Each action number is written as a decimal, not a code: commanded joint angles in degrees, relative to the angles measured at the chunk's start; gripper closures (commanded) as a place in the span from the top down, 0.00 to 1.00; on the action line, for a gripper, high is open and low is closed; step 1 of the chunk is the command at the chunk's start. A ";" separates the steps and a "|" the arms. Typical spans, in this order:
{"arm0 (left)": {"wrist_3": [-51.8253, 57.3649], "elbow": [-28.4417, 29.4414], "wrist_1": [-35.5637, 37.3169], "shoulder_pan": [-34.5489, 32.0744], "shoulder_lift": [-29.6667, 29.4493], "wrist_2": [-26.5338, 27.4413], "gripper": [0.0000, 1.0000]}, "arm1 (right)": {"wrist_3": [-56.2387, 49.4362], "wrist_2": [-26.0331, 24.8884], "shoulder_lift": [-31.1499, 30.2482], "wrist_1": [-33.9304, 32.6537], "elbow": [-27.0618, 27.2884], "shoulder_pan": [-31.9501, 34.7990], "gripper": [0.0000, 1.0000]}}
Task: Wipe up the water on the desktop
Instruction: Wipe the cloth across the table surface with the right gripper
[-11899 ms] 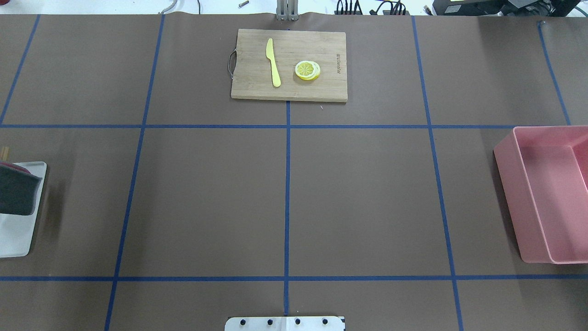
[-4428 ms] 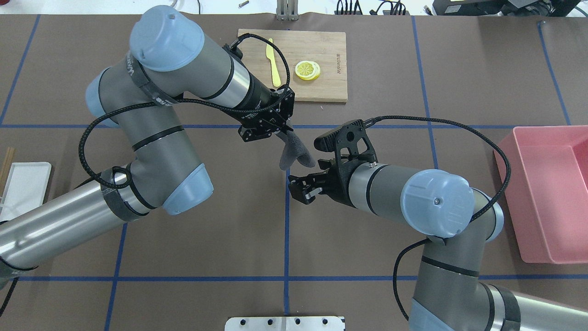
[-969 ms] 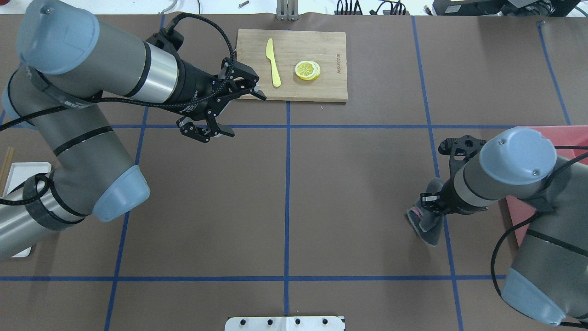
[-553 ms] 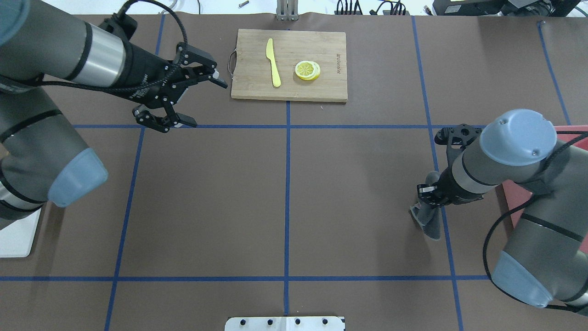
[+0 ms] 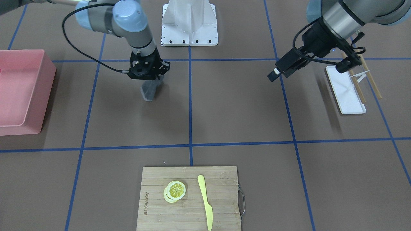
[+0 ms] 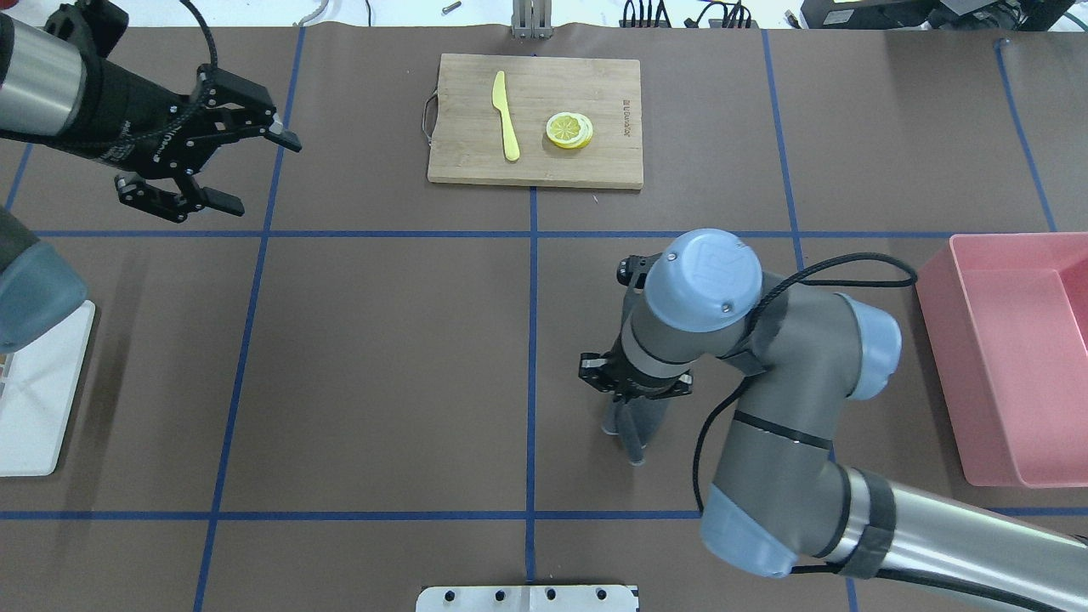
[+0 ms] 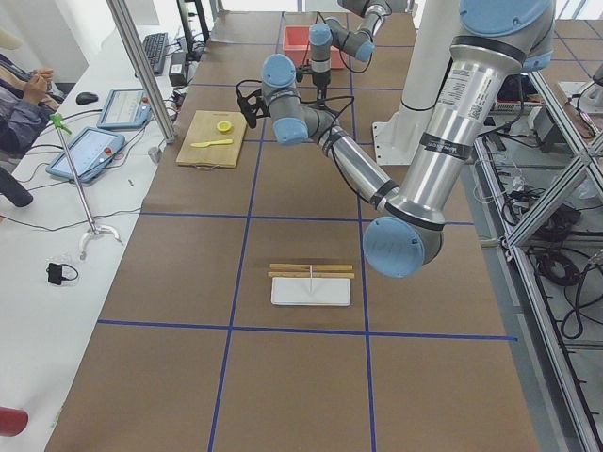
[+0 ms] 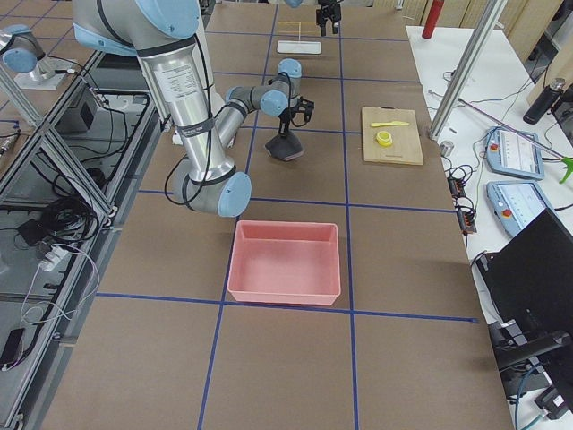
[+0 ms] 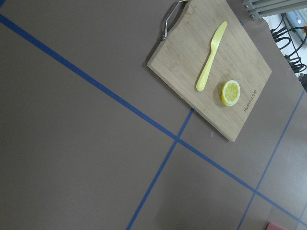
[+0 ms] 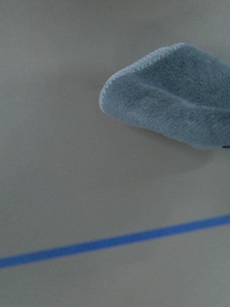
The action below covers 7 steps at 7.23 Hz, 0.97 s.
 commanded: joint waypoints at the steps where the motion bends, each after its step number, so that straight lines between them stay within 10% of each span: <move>1: 16.14 -1.89 0.00 -7.52 9.20 -1.24 0.98 | 7.05 -2.89 6.54 5.70 -6.20 -2.88 0.00; 4: 40.85 -1.64 0.09 -14.91 19.15 -2.47 0.98 | -10.25 6.56 -19.46 5.28 12.29 8.94 0.00; 7: 65.57 2.48 0.88 -22.32 22.78 -1.86 0.98 | -30.24 8.44 -33.06 5.81 13.12 19.16 0.00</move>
